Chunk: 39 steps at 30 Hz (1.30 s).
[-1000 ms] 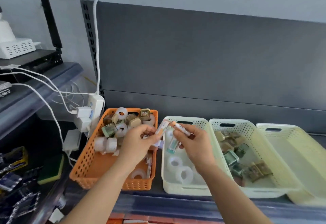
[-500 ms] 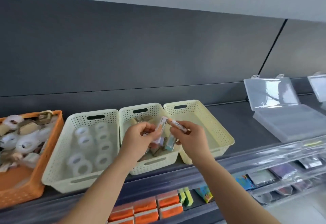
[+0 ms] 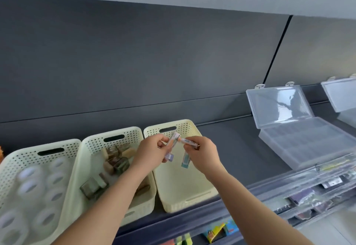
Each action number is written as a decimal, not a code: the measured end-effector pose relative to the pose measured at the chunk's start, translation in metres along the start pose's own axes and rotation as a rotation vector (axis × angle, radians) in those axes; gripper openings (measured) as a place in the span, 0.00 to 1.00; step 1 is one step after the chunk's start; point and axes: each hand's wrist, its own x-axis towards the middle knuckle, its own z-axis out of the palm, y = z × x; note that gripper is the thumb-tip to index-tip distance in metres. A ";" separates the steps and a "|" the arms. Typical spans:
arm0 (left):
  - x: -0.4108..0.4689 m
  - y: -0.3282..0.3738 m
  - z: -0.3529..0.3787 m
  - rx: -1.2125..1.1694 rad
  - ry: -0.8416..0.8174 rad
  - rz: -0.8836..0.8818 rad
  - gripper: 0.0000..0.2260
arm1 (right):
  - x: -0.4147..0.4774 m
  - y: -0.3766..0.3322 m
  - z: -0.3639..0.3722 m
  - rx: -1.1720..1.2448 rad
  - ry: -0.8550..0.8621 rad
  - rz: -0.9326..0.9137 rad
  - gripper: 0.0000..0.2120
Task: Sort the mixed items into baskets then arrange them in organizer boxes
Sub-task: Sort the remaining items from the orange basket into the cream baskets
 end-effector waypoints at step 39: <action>-0.068 -0.005 -0.059 1.017 0.262 -0.074 0.15 | 0.026 -0.031 0.051 -0.611 -0.415 -0.793 0.22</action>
